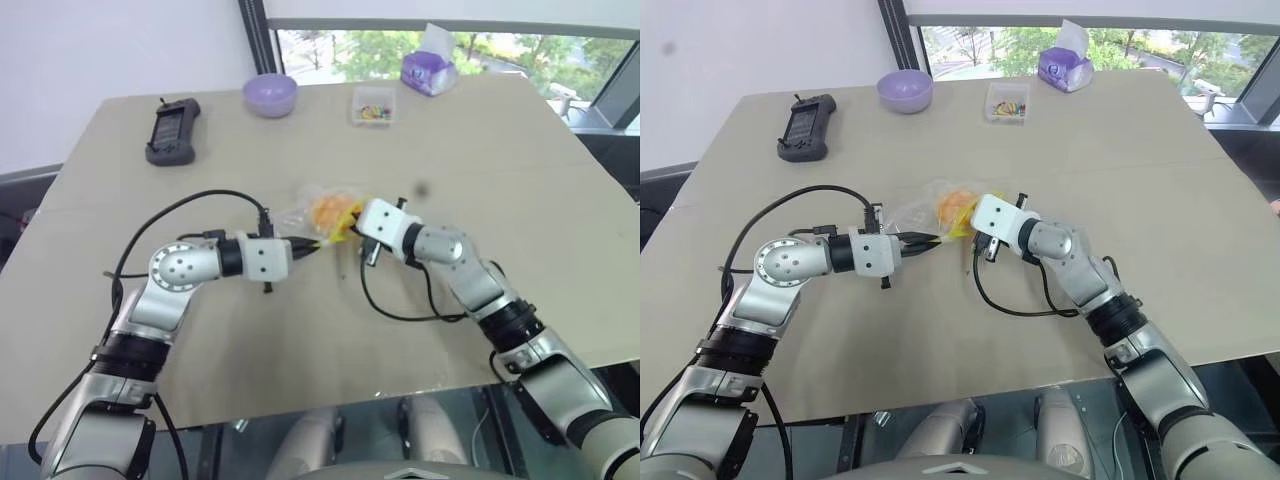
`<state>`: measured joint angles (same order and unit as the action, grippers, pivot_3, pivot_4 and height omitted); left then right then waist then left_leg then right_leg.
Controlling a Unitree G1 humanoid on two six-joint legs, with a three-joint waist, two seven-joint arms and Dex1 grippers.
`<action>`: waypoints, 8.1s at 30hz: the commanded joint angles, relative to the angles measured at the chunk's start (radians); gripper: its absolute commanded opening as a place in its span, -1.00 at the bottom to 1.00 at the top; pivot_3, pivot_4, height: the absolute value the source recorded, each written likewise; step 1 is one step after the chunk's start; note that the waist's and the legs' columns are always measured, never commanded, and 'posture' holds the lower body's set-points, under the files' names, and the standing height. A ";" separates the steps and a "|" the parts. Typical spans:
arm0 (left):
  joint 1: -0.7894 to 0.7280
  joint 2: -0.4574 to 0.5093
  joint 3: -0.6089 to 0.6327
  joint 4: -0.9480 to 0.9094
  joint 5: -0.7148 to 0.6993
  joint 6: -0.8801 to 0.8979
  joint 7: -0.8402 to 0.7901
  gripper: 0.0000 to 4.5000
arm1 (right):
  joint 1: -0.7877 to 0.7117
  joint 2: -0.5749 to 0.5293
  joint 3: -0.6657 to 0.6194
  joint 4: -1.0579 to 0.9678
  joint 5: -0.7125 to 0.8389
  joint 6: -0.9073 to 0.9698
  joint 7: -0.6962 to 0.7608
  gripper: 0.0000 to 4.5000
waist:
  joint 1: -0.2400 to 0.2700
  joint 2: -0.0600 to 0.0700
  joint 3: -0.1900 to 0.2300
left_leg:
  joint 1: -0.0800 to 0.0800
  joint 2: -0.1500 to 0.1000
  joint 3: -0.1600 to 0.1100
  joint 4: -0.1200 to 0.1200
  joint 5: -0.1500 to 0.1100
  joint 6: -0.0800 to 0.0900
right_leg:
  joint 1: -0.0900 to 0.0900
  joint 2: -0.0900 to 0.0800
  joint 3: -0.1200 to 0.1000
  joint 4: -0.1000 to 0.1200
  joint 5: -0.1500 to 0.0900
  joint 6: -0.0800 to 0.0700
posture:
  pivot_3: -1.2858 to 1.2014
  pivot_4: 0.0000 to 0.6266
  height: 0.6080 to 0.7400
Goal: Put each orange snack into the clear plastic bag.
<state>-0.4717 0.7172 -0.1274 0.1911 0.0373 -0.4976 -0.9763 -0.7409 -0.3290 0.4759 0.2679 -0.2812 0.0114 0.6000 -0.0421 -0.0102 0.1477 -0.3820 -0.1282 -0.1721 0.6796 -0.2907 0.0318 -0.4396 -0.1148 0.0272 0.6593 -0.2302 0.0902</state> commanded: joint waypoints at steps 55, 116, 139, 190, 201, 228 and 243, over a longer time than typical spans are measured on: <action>0.125 0.017 0.169 -0.289 -0.341 0.564 -0.049 -1.00 | -0.110 -0.027 -0.177 0.307 0.055 -0.390 0.049 -0.07 | -0.025 0.000 0.000 | 0.000 0.001 0.001 0.000 0.000 0.000 | -0.001 0.001 0.002 0.001 0.000 0.000 | 0.03 -0.52 1.00; 0.009 -0.190 0.061 0.077 -0.098 0.021 0.149 -1.00 | 0.513 -0.362 -0.429 -0.580 0.205 0.165 0.098 -0.27 | 0.036 -0.001 0.001 | 0.000 -0.003 0.000 0.007 -0.001 0.002 | -0.001 -0.004 -0.005 0.002 0.007 0.001 | 0.03 -0.52 1.00; -0.010 -0.180 0.020 0.016 -0.098 0.042 0.120 -1.00 | -0.009 -0.112 0.021 -0.344 -0.010 0.074 0.124 -0.46 | 0.025 -0.002 0.000 | -0.001 -0.002 0.000 0.005 -0.001 0.002 | -0.002 -0.003 -0.006 -0.003 0.007 0.001 | 0.03 -0.52 1.00; 0.015 -0.158 0.032 -0.020 -0.114 0.100 0.116 -1.00 | 0.011 -0.093 -0.004 -0.374 -0.141 -0.034 0.160 -0.99 | 0.025 -0.001 0.001 | -0.001 -0.002 0.000 0.005 -0.001 0.002 | -0.002 -0.002 -0.005 -0.002 0.007 0.001 | 0.03 -0.52 1.00; 0.028 -0.124 0.090 0.030 -0.169 0.048 0.098 -1.00 | 0.086 -0.217 -0.113 -0.351 -0.120 0.014 0.125 -0.99 | 0.026 -0.001 0.001 | -0.001 -0.002 0.000 0.005 -0.001 0.002 | -0.002 -0.002 -0.005 -0.002 0.007 0.001 | 0.03 -0.52 1.00; 0.050 -0.100 0.130 -0.003 -0.238 0.041 0.079 -1.00 | 0.179 -0.453 -0.250 -0.158 -0.055 -0.026 -0.004 -0.99 | 0.019 -0.001 0.001 | 0.000 0.000 0.004 0.002 -0.001 0.002 | -0.003 -0.001 -0.002 -0.002 0.007 0.001 | 0.03 -0.52 1.00; 0.064 -0.111 0.117 -0.014 -0.218 0.031 0.072 -1.00 | 0.204 -0.368 -0.275 -0.272 0.007 0.004 0.041 -0.99 | 0.029 -0.001 0.001 | -0.001 0.000 0.004 0.002 -0.001 0.002 | -0.004 -0.001 -0.001 -0.002 0.007 0.001 | 0.03 -0.52 1.00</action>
<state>-0.4122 0.6041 -0.0107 0.2099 -0.1784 -0.4492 -0.9005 -0.5327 -0.6971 0.2364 0.0360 -0.2882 0.0144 0.6423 -0.0135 -0.0115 0.1488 -0.3833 -0.1286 -0.1680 0.6820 -0.2917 0.0338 -0.4440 -0.1161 0.0256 0.6571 -0.2230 0.0910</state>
